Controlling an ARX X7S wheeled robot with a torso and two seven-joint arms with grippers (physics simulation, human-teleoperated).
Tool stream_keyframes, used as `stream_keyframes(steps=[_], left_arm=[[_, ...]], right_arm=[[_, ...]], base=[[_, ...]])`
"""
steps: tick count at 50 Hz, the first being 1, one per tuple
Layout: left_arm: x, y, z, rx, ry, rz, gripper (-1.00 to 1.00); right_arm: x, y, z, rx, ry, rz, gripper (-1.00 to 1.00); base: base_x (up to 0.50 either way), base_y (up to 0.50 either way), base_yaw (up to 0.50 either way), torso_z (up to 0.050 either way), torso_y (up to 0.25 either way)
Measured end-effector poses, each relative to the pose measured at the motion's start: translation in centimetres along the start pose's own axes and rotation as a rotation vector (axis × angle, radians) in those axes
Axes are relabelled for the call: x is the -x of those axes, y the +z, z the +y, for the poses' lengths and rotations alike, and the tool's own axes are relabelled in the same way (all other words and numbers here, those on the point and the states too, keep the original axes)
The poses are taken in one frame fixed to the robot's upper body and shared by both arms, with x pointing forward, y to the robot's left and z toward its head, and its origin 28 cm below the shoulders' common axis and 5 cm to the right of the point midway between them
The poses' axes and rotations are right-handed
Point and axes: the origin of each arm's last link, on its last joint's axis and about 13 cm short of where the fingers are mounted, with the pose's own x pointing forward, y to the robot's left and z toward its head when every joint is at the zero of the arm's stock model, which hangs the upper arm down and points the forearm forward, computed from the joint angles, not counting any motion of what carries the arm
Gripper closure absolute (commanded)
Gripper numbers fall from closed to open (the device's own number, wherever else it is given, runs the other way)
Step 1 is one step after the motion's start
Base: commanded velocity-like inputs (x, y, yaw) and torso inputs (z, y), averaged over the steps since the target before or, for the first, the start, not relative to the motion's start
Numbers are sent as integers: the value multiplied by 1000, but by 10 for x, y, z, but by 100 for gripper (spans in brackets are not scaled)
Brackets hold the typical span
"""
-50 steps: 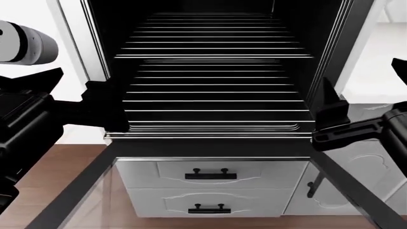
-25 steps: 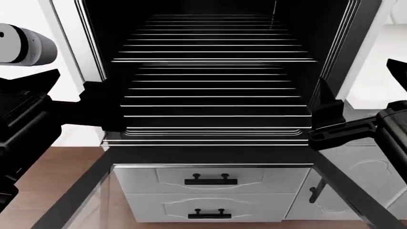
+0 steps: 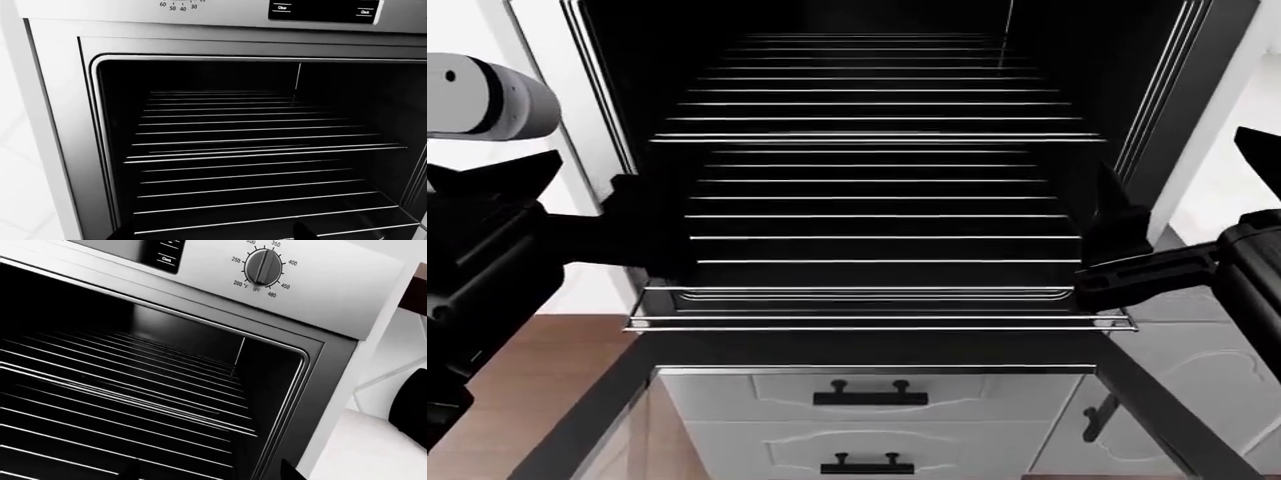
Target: Fully slide the bottom oven rack out.
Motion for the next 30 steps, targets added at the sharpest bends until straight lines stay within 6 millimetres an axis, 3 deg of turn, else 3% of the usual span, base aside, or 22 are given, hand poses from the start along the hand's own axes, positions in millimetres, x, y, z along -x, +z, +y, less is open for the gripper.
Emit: stream_keyframes(steps=[30], left_arm=[[4, 13, 1, -15, 24, -11, -100]], right_arm=[[-3, 12, 1, -6, 15, 23, -100]], base=[[0, 0, 0, 0, -250]])
